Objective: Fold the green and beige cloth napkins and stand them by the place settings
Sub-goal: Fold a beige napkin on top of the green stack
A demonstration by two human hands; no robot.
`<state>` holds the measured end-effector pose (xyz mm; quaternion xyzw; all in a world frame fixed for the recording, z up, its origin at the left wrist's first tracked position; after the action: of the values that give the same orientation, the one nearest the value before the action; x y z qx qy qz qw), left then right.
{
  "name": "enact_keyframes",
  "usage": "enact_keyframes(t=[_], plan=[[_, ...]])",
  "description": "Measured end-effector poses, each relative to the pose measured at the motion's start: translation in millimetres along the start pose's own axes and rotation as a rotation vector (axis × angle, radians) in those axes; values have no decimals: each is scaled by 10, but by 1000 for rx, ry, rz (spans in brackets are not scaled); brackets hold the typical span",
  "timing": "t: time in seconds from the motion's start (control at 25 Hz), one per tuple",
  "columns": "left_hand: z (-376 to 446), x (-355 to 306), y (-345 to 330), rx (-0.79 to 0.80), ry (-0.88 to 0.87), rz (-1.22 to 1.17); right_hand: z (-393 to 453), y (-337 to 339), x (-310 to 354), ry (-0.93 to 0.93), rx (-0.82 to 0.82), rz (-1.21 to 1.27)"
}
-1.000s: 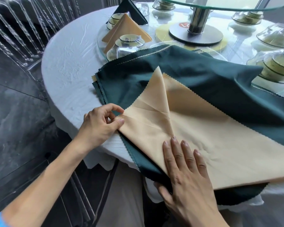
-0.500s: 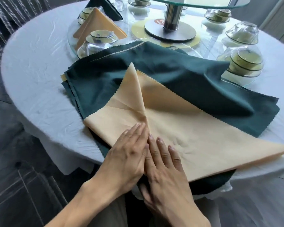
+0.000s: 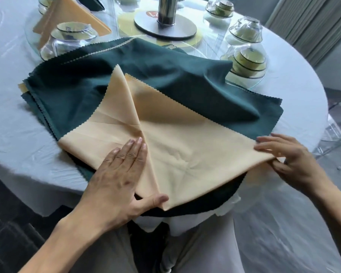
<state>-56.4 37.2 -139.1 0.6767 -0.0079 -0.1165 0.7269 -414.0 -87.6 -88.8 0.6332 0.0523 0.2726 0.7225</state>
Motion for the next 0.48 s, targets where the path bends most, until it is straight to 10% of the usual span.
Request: enact_keyframes(t=[0.2, 0.48], plan=[[3, -22, 35, 17, 11, -45, 450, 417, -126, -176, -19, 718], [6, -24, 90, 18, 19, -85, 1656, 248, 1155, -8, -4, 872]])
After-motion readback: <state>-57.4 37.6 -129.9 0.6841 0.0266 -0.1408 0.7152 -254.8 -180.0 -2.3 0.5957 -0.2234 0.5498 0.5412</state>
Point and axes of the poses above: each hand's wrist, its own z-axis towards the middle knuckle, its own y-axis out of the back of the hand, x = y × z, the point moved 4 cm from there along z, towards the middle knuckle, and after that the axes turned 4 degrees about -z, right-handed, at the moved point
